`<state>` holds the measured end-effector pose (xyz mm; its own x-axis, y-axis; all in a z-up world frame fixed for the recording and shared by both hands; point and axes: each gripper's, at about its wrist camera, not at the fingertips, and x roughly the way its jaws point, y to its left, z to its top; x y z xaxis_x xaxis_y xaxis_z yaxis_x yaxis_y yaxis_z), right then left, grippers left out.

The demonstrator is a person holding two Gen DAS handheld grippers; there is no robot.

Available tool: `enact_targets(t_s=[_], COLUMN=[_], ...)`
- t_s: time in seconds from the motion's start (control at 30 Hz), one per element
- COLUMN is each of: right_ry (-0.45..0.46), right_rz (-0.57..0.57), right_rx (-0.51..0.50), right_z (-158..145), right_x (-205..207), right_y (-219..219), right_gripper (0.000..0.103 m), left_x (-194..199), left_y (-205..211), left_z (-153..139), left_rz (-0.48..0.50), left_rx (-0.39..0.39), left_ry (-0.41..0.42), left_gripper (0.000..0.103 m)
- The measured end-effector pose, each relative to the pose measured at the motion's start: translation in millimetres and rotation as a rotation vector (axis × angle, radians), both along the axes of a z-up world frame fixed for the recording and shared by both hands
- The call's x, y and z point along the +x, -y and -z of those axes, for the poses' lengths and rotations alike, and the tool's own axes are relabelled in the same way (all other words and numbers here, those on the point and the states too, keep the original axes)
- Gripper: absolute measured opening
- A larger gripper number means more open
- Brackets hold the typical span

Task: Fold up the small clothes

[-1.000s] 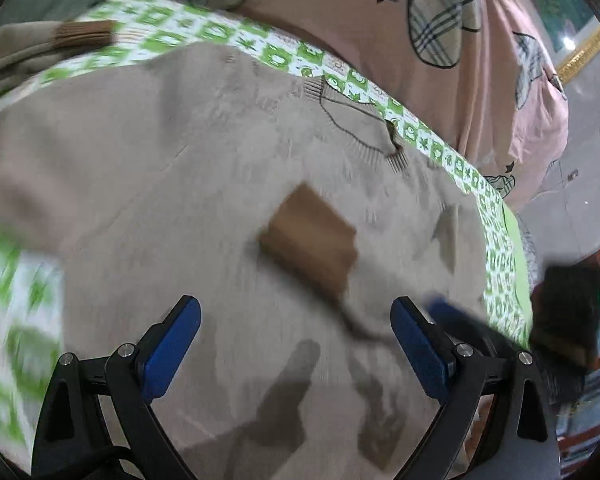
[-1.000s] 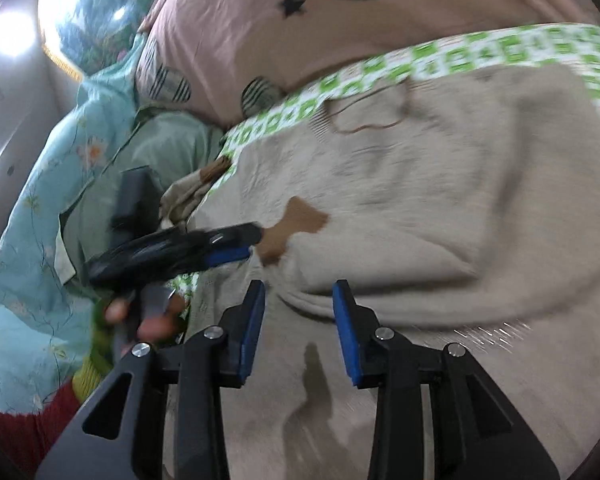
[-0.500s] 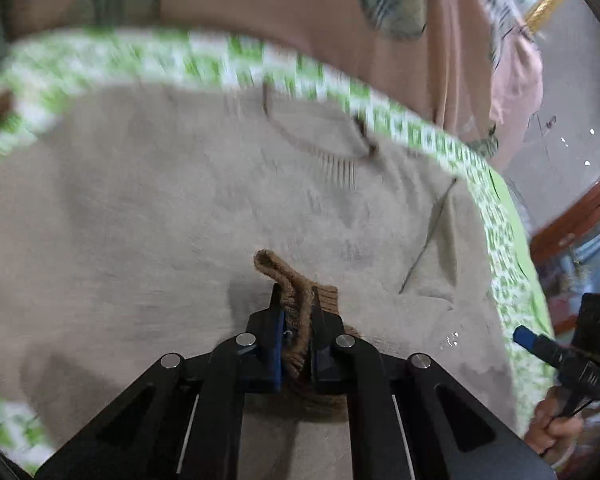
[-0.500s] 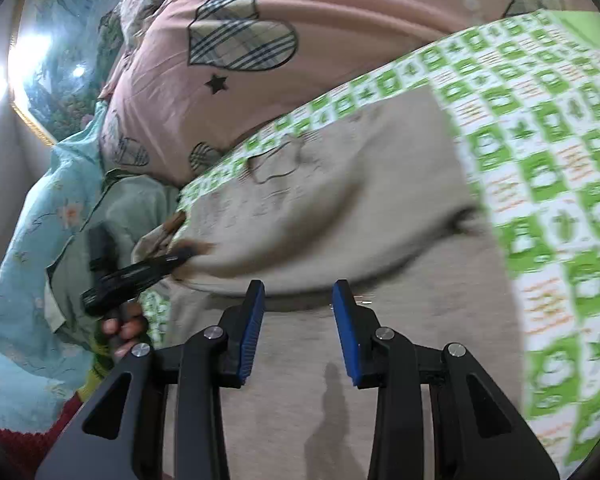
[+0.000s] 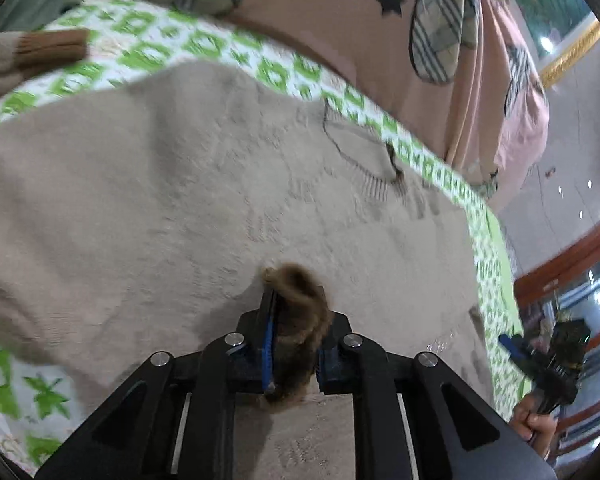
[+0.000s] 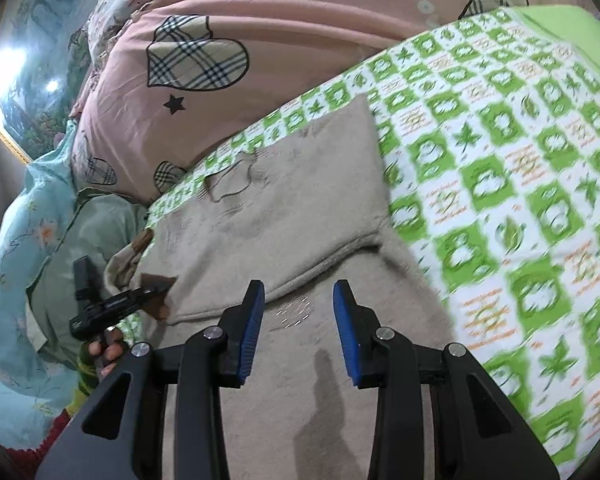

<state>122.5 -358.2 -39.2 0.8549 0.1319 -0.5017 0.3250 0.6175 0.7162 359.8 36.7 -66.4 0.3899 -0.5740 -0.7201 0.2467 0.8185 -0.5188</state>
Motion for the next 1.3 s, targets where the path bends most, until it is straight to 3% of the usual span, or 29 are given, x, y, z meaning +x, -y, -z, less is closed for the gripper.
enact_targets(t_s=[0.03, 0.1, 0.23, 0.33, 0.37, 0.4, 0.53, 0.63, 0.67, 0.73, 0.83, 0.9, 0.93, 1.0, 1.07, 1.17, 1.3], right_ry=[-0.017, -0.069, -0.171, -0.227, -0.225, -0.215, -0.201, -0.226, -0.233, -0.199, -0.092, -0.115, -0.149, -0.222, -0.189, -0.166, -0.111], right_rz=[0.013, 0.012, 0.014, -0.019, -0.031, -0.032, 0.026, 0.047, 0.086, 0.152, 0.045, -0.056, -0.073, -0.043, -0.002, 0.012, -0.022], right_rx=[-0.021, -0.055, -0.126, -0.105, -0.092, -0.090, -0.108, -0.095, -0.114, -0.146, -0.162, -0.162, -0.173, -0.175, -0.115, -0.140, -0.136], right_z=[0, 5, 19, 38, 44, 46, 43, 50, 45, 28, 12, 17, 23, 41, 42, 24, 12], right_x=[5, 20, 67, 99, 105, 105, 91, 85, 77, 63, 62, 79, 84, 88, 77, 63, 40], right_y=[8, 22, 44, 52, 54, 56, 65, 67, 66, 58, 30, 13, 8, 12, 21, 14, 0], right_gripper=[0.041, 0.059, 0.059, 0.059, 0.049, 0.007, 0.009, 0.011, 0.018, 0.020, 0.023, 0.034, 0.035, 0.035, 0.034, 0.035, 0.044], left_x=[-4, -9, -6, -12, -14, -14, -15, -16, -16, -10, -7, -10, -12, -13, -16, -25, -34], left_y=[4, 2, -21, -20, -20, -21, -19, -12, -10, -8, -12, -14, -14, -13, -13, -20, -50], left_z=[-3, -5, 10, 10, 8, 6, 1, -14, -15, -10, 3, 5, 7, 10, 12, 11, -7], left_rz=[-0.015, -0.056, -0.119, -0.136, -0.145, -0.150, -0.145, -0.118, -0.115, -0.120, -0.130, -0.131, -0.130, -0.132, -0.132, -0.146, -0.211], left_rx=[0.065, 0.109, 0.060, 0.064, 0.060, 0.052, 0.033, 0.021, 0.025, 0.048, 0.053, 0.051, 0.051, 0.052, 0.054, 0.080, 0.170], left_ry=[0.039, 0.078, 0.018, 0.039, 0.048, 0.052, 0.059, 0.109, 0.116, 0.096, 0.046, 0.043, 0.040, 0.022, 0.004, 0.000, 0.043], left_gripper=[0.006, 0.006, 0.006, 0.006, 0.006, 0.006, 0.006, 0.006, 0.006, 0.006, 0.007, 0.008, 0.008, 0.011, 0.015, 0.015, 0.013])
